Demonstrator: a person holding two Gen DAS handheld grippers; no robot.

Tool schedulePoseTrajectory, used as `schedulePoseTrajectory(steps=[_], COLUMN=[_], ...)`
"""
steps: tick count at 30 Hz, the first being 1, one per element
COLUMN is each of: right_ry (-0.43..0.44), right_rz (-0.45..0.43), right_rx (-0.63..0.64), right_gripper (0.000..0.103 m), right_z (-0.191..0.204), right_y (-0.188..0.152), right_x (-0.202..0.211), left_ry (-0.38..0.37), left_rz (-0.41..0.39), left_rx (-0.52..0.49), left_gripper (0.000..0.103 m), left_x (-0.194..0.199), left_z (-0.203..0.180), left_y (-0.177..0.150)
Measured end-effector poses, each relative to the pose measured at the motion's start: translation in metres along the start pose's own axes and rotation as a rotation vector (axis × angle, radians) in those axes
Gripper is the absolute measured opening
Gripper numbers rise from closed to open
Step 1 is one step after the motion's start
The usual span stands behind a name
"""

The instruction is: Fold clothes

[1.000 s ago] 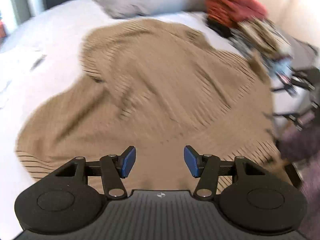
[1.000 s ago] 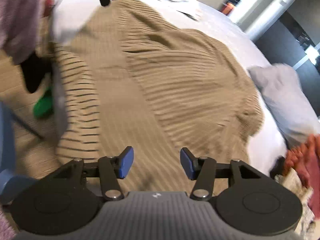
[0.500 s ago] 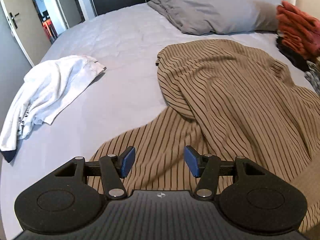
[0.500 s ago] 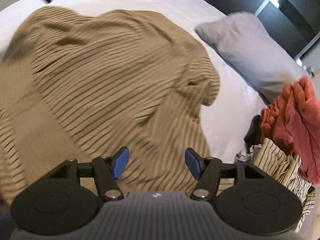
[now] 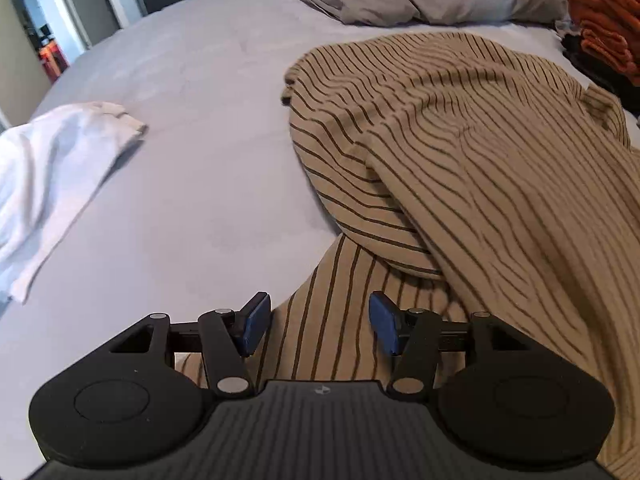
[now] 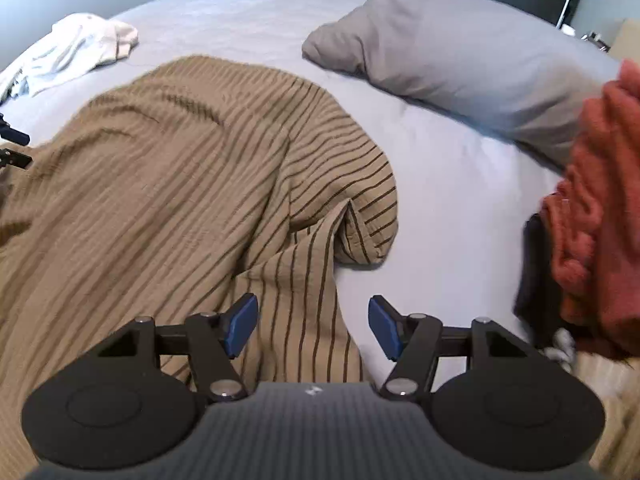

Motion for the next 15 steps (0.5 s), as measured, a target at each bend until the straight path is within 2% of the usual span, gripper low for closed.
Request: schedulePoseTrajectory(steps=[3,6,7,8,9,10,11,12,15], right_ry=[-0.018,0.003,0.018,0.034,0.05,0.058,0.067,0.074,-0.008], right_rz=[0.03,0.054,0.067,0.086,0.104,0.11,0.117,0.123,0.139], right_rx=[0.047,0.011,-0.016,-0.041,-0.065,-0.075,-0.085,-0.095,-0.111], right_gripper=[0.064,0.063,0.055,0.041,0.038,0.028,0.008,0.006,0.004], right_z=[-0.006,-0.015,-0.018,-0.018,-0.019,-0.018,-0.017,-0.017,-0.022], right_y=[-0.005,-0.014,-0.018,-0.021,-0.024,-0.023,-0.023,-0.023,-0.022], right_x=[-0.027,-0.046,-0.051,-0.054,-0.057,-0.056,-0.055,-0.054,-0.05], left_ry=[-0.041,-0.074,-0.077,-0.082,-0.092,-0.099,-0.098,-0.09,-0.03], left_rz=[-0.008,-0.043,-0.04,-0.037,-0.039,-0.043,-0.041,-0.036,-0.021], left_rx=[0.0,0.017,0.022,0.031,0.036,0.036,0.035,0.039,0.067], left_gripper=[0.053,0.053,0.051,0.043,0.037,0.02,0.008,0.005,0.001], left_x=[-0.014,-0.019,-0.021,-0.021,-0.02,-0.018,-0.016,-0.015,-0.006], left_z=[0.001,0.002,0.002,0.002,0.001,0.0,0.0,0.0,0.006], left_y=[0.0,0.002,0.003,0.003,0.004,0.004,0.006,0.006,0.006])
Point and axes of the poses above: each gripper's, at about its wrist camera, not at the fingertips, and x roughly against the way its jaws point, z to its left, y to its top, the point moved 6 cm from there along -x, roughly the way its jaws point, and after that the axes turned 1 degree about x, right-handed, at the moved point
